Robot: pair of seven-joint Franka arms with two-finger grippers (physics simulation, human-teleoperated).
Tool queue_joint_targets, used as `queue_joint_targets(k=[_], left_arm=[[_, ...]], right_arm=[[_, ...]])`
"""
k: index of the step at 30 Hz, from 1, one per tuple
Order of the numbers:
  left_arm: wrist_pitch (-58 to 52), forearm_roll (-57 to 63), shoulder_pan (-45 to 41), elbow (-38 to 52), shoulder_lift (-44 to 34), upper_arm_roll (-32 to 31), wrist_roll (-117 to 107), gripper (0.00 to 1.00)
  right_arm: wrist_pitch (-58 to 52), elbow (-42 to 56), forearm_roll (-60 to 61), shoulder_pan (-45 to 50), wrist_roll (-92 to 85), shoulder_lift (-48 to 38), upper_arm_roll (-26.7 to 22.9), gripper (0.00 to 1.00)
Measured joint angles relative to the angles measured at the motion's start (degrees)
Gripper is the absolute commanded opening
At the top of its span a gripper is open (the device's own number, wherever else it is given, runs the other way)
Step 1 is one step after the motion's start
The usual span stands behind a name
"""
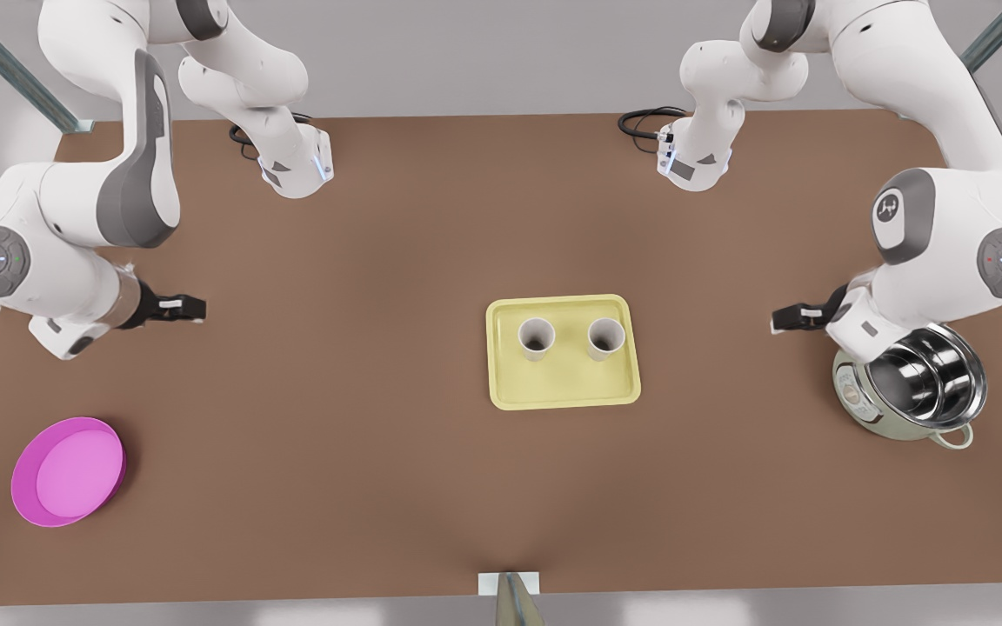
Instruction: Use the left arm to pick up the white IKEA cup from the tray and place it on the middle-left position; use the right arm to pick up the white IKEA cup from the tray and place it on the middle-right position
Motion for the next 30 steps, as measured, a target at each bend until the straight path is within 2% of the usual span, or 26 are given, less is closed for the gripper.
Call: queue_joint_targets(k=[6, 11, 14, 17, 21, 22, 25, 30], left_arm=[[4.5, 0.1, 0.1, 0.0, 1.8, 0.3, -0.1, 1.0], [5.4, 0.6, -2.9, 0.2, 2.2, -0.4, -0.3, 1.0], [7.1, 1.5, -11.2, -1.5, 3.0, -0.4, -2.2, 1.0], [10.1, 2.3, -15.5, -8.1, 2.3, -0.6, -5.0, 1.0], [21.6, 2.8, -18.4, -29.5, -4.1, -0.7, -8.4, 1.0], [24.7, 2.9, -18.8, -32.2, -4.0, -0.7, -9.1, 1.0], [32.9, 2.9, -19.0, -34.3, 0.0, -0.7, -11.2, 1.0], [41.4, 2.9, -19.3, -34.9, 2.3, -0.8, -14.1, 1.0]], right_arm=[[5.0, 0.1, -0.2, 0.5, -0.5, 0.8, 0.0, 1.0], [9.0, -0.2, 0.0, 8.5, 0.6, 6.0, 0.0, 1.0], [10.9, -0.1, 0.0, 15.4, 2.5, 7.8, 0.1, 1.0], [12.8, 0.3, 0.1, 23.0, 5.2, 10.7, 0.2, 1.0], [17.4, 3.9, 3.3, 30.6, 10.7, 17.8, 0.6, 1.0], [18.5, 6.5, 3.7, 32.3, 12.4, 20.6, 0.6, 1.0], [21.5, 12.2, 4.6, 36.1, 17.5, 26.9, 1.1, 1.0], [27.8, 13.5, 5.0, 39.4, 25.6, 32.3, 2.2, 1.0]])
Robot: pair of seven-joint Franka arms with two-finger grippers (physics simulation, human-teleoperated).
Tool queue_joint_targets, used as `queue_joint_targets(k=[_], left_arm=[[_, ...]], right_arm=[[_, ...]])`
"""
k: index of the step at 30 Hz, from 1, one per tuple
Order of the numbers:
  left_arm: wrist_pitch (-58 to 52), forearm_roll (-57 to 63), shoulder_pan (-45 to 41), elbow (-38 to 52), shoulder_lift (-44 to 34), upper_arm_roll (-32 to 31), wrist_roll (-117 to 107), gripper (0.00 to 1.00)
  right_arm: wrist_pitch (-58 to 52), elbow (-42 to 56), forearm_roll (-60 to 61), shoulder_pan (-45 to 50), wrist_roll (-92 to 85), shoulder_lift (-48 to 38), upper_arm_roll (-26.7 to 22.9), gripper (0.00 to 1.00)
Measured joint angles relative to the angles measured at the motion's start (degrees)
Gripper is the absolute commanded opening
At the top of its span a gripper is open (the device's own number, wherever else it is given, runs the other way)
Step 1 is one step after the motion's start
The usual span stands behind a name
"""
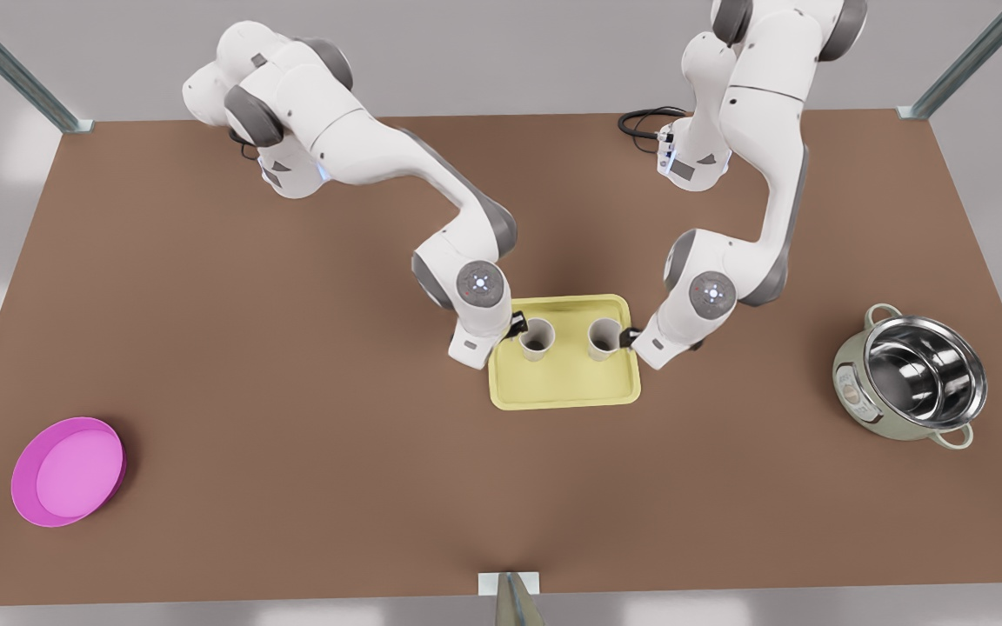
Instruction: Use the left arm to pick up the white IKEA cup from the tray and place it on the middle-left position; use the right arm to pick up the white IKEA cup from the tray and place it on the middle-right position
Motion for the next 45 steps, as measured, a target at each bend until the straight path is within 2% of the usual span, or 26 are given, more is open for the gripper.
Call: queue_joint_targets(k=[7, 16, 30, 31, 32, 35, 39, 41, 45], left_arm=[[4.5, -0.1, -2.3, -6.1, -4.5, 0.0, -3.1, 1.0], [6.8, -0.4, -3.4, -7.1, -2.3, -0.1, -6.1, 1.0], [10.3, -0.7, -5.3, -7.6, 2.9, -0.1, -8.9, 1.0], [10.7, -0.7, -5.4, -7.6, 3.0, -0.1, -9.1, 0.97], [11.1, -0.7, -5.5, -7.7, 3.2, -0.1, -9.3, 0.79], [11.8, -0.5, -5.6, -7.7, 3.2, -0.1, -9.9, 0.51], [12.4, -0.5, -5.6, -7.6, 3.2, -0.1, -10.6, 0.28], [12.5, -0.5, -5.6, -7.5, 3.2, 0.0, -10.9, 0.21], [12.5, -0.4, -5.6, -7.4, 2.6, 0.0, -11.7, 0.2]], right_arm=[[6.6, 0.7, 0.0, 2.5, 8.4, 3.2, 0.1, 1.0], [12.3, 1.1, -0.2, 3.8, 15.8, 6.0, 0.1, 1.0], [13.3, 0.2, -2.2, 4.7, 21.6, 5.9, 0.0, 1.0], [13.2, 0.2, -2.2, 4.8, 21.9, 5.5, 0.1, 1.0], [13.0, 0.2, -2.3, 4.8, 22.2, 5.3, 0.1, 1.0], [12.5, 0.2, -2.3, 4.8, 23.0, 5.1, 0.1, 1.0], [10.4, 0.1, -2.3, 5.5, 23.9, 4.2, 0.1, 1.0], [9.3, 0.0, -2.3, 5.6, 24.3, 4.0, 0.1, 1.0], [8.0, -1.1, -2.3, 5.5, 24.7, 3.9, -0.3, 1.0]])
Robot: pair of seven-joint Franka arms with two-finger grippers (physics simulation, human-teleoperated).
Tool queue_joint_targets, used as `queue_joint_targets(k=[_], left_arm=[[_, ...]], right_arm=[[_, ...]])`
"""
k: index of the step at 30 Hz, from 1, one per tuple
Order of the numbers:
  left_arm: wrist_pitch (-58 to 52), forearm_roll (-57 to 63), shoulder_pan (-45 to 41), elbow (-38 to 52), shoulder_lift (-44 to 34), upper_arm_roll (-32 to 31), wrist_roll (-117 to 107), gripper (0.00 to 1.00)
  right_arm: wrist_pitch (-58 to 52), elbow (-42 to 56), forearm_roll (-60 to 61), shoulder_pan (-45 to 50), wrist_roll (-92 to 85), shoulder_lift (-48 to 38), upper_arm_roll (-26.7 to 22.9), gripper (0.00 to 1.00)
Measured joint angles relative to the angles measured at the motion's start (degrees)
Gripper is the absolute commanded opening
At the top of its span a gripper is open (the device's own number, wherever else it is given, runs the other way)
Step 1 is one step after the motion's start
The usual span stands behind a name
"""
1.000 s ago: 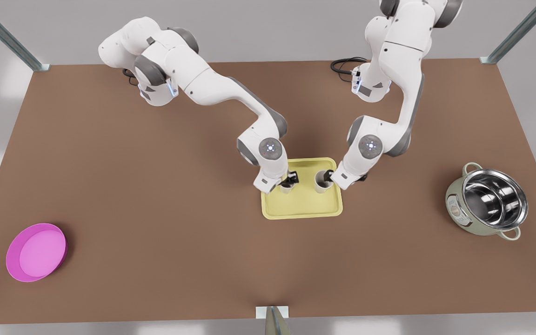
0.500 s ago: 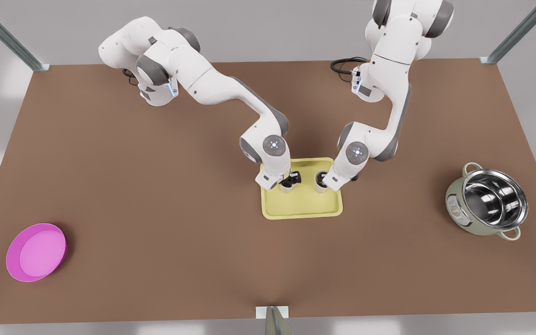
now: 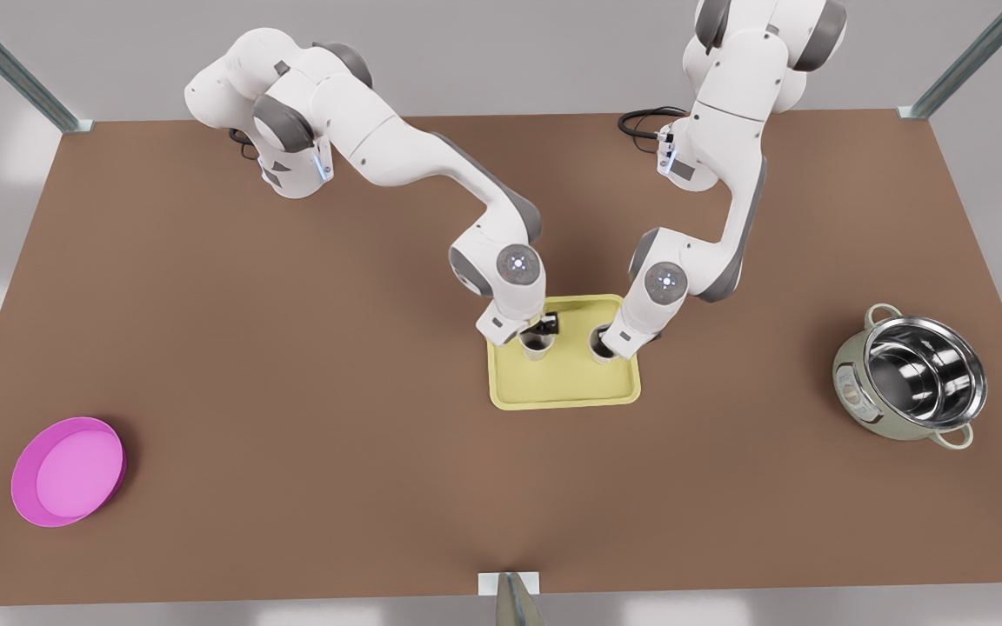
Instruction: Use the left arm to pick up the white IKEA cup from the tray and place it on the middle-left position; use the right arm to pick up the white IKEA cup from the tray and place it on the middle-right position
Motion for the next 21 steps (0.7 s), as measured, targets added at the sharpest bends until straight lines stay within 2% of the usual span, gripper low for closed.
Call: queue_joint_targets(k=[3, 6, 7, 8, 9, 10, 11, 14, 17, 19, 20, 21], left_arm=[[-0.5, 0.0, 0.4, 0.4, -1.9, 1.0, -0.5, 0.2], [-3.0, 0.0, 0.9, 1.7, -4.6, 6.4, 0.0, 0.2], [-3.6, -0.1, 2.0, 1.8, -4.9, 8.0, 0.6, 0.2], [-4.2, -0.7, 4.2, 1.9, -5.0, 8.8, 1.6, 0.2], [-4.5, -1.2, 6.4, 1.9, -4.7, 9.3, 2.5, 0.2], [-4.4, -1.7, 7.9, 2.0, -4.0, 9.5, 3.6, 0.2], [-4.0, -2.5, 9.2, 2.0, -3.1, 9.6, 4.7, 0.2], [-1.4, -6.4, 11.1, 2.0, 0.1, 9.7, 8.4, 0.2], [1.8, -8.2, 11.5, 2.0, 2.2, 9.7, 11.5, 0.2], [4.0, -8.8, 11.6, 2.0, 3.2, 9.7, 13.3, 0.2], [4.8, -9.1, 11.6, 2.0, 3.5, 9.7, 14.2, 0.65], [5.6, -9.4, 11.7, 2.0, 3.5, 9.7, 15.2, 1.0]], right_arm=[[-0.5, -0.6, -0.6, -0.1, 0.3, 0.3, -0.1, 1.0], [0.1, -0.8, -1.0, -0.1, 0.5, 1.5, -0.2, 1.0], [0.5, -0.8, -1.1, -0.1, 0.6, 1.9, -0.2, 0.95], [0.8, -0.8, -1.1, 0.0, 0.7, 2.3, -0.2, 0.84], [1.1, -0.8, -1.2, 0.0, 0.7, 2.5, -0.2, 0.54], [1.4, -0.7, -1.2, 0.0, 0.8, 2.6, -0.2, 0.4], [1.6, -0.7, -1.2, 0.1, 0.8, 2.6, -0.1, 0.33], [2.7, -0.7, -0.9, 0.4, 0.7, 2.6, -0.1, 0.32], [3.7, -0.6, -1.0, 0.5, 0.9, 2.6, -0.1, 0.2], [4.2, -0.6, -1.0, 0.5, 1.1, 2.6, -0.1, 0.21], [4.4, -0.6, -1.0, 0.5, 1.1, 2.6, -0.1, 0.22], [4.5, -0.6, -1.0, 0.5, 1.2, 2.5, -0.1, 0.23]])
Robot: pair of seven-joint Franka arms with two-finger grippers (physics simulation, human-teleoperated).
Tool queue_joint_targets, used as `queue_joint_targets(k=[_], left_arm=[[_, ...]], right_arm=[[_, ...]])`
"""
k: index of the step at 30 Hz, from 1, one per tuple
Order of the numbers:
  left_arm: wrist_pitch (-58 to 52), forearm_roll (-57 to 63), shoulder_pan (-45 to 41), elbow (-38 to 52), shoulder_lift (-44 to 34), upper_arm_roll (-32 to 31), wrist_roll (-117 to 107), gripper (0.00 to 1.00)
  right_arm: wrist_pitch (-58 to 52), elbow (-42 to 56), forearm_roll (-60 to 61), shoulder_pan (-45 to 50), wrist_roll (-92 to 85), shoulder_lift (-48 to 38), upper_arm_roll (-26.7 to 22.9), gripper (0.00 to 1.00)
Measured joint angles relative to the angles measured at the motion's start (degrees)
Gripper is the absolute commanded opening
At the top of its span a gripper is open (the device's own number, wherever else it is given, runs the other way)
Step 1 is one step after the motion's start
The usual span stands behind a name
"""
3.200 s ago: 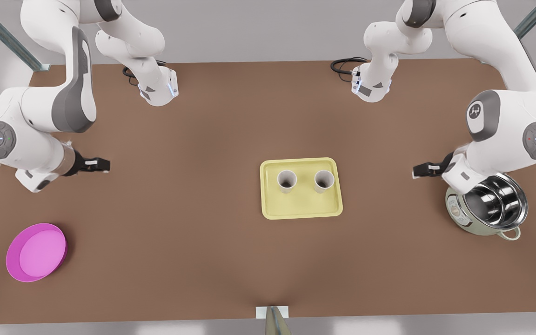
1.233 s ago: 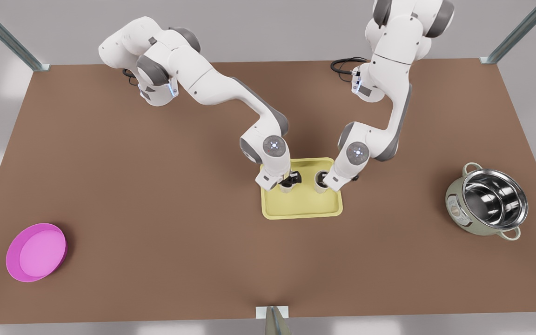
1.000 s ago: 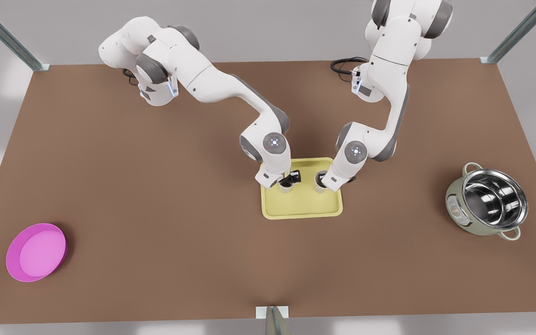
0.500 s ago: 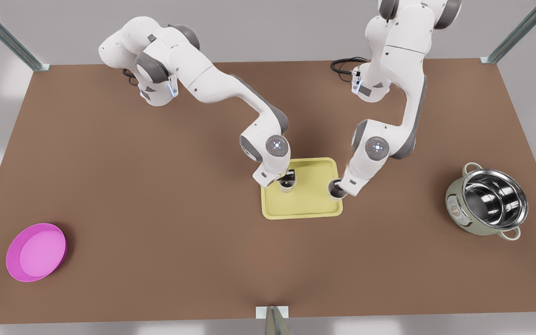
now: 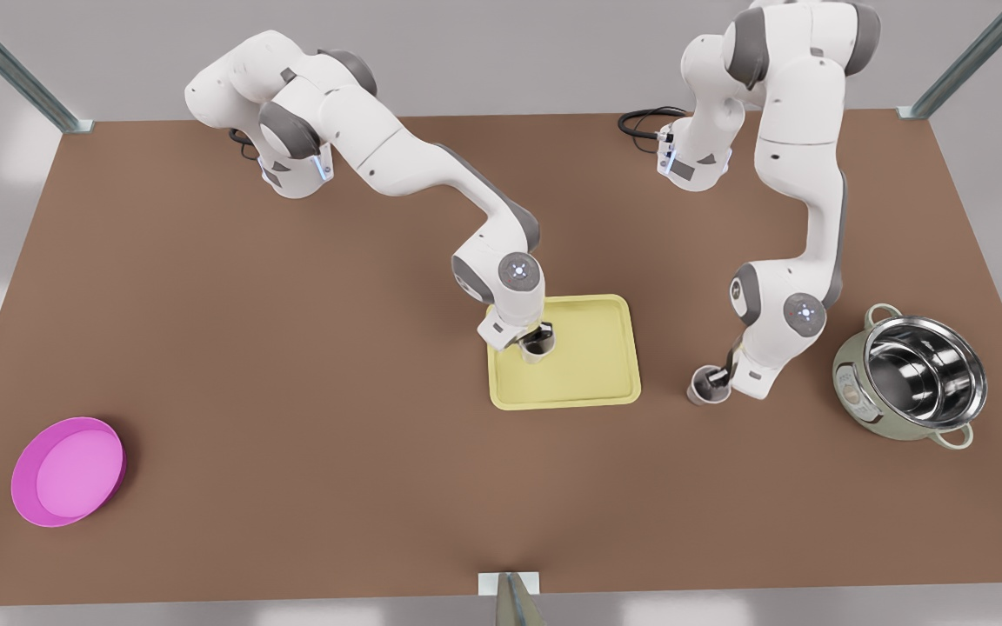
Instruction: Use the left arm to pick up the white IKEA cup from the tray and place it on the middle-left position; use the right arm to pick up the white IKEA cup from the tray and place it on the middle-right position
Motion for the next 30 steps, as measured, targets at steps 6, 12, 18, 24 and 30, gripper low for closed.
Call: queue_joint_targets(k=[6, 12, 18, 24, 30], left_arm=[[1.0, -2.7, -0.3, -2.3, -4.7, 0.0, 7.7, 1.0], [-23.1, 11.3, 0.6, 4.0, -27.4, -2.0, 8.4, 1.0], [-39.5, 9.0, 3.1, 33.3, -12.0, -1.8, 8.3, 1.0], [-45.6, 8.4, 3.4, 34.3, -10.0, -1.9, 8.7, 1.0], [-47.3, 8.6, 3.2, 34.4, -9.8, -2.0, 9.0, 1.0]], right_arm=[[0.0, -1.8, 0.0, -0.6, 0.3, -4.0, -1.4, 0.23], [-0.2, -18.4, 0.3, -8.6, -3.0, -17.3, -3.4, 0.23], [4.0, -30.9, 3.9, -14.2, -8.8, -21.6, -3.3, 0.23], [8.8, -34.3, 8.5, -14.6, -14.0, -22.7, -3.3, 1.0], [10.5, -34.0, 9.3, -17.1, -17.8, -22.8, -3.7, 1.0]])
